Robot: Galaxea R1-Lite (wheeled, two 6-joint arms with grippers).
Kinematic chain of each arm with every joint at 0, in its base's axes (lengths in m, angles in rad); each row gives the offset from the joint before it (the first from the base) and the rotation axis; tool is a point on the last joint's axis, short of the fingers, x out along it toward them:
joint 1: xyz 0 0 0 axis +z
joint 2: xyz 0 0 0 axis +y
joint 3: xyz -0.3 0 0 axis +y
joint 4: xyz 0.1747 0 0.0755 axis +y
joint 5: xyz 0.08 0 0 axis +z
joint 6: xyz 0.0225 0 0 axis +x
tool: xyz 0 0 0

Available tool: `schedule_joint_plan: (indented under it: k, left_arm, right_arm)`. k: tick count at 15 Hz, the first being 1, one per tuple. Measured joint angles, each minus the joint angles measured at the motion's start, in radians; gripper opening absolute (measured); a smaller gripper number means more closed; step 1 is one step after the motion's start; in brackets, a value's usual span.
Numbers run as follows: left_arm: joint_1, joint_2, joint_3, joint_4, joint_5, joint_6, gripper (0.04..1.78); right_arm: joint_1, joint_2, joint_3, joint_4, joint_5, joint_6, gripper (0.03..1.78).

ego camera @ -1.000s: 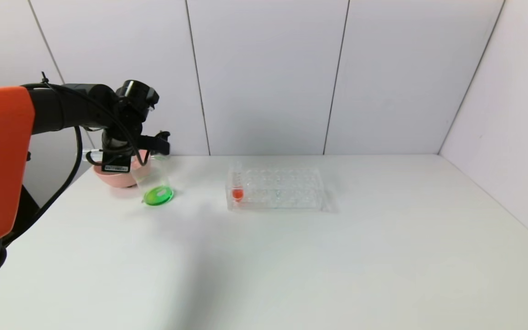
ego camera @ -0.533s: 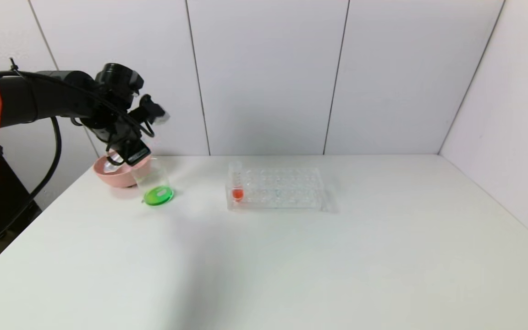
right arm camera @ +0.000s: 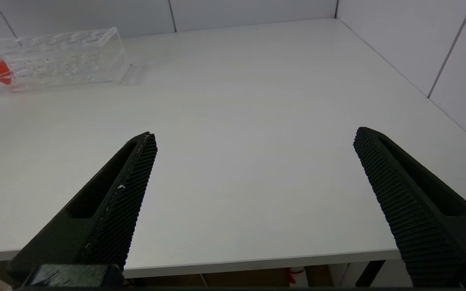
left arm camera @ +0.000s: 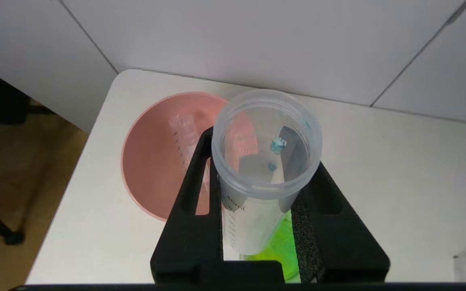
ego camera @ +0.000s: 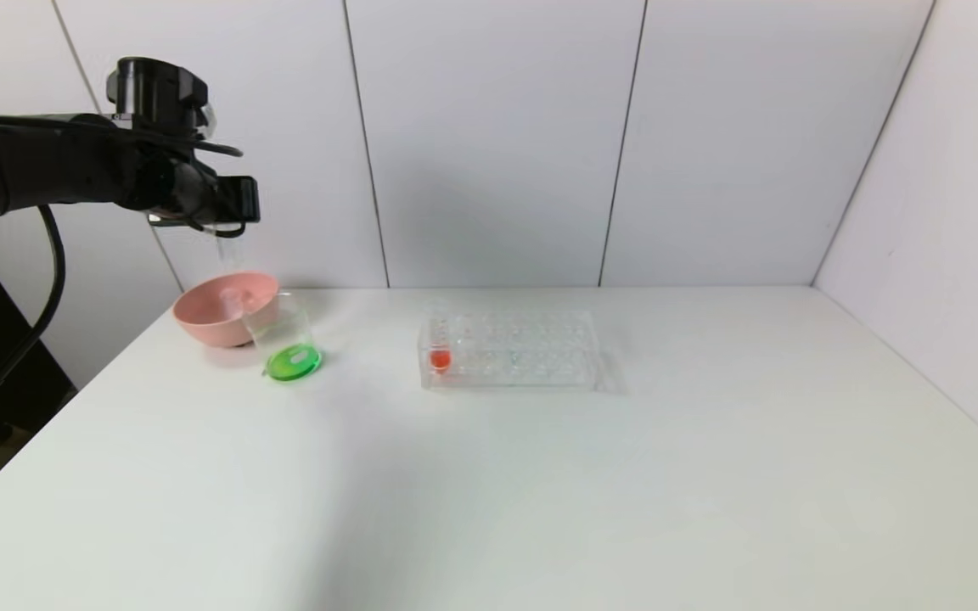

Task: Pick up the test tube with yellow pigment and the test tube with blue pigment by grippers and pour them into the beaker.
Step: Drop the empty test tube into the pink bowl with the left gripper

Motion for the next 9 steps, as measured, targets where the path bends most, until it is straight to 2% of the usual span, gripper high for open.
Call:
schedule_joint_plan:
  k: [2,9]
  left_arm:
    - [0.027,0.017,-0.01,-0.001,-0.003,-0.058,0.49]
    - [0.127,0.148,-0.038,-0.097,-0.012,-0.018,0.49]
  right_arm:
    - [0.0,0.0,0.0,0.0,0.0,0.0,1.77]
    - [0.0,0.0,0.0,0.0,0.0,0.0,1.77]
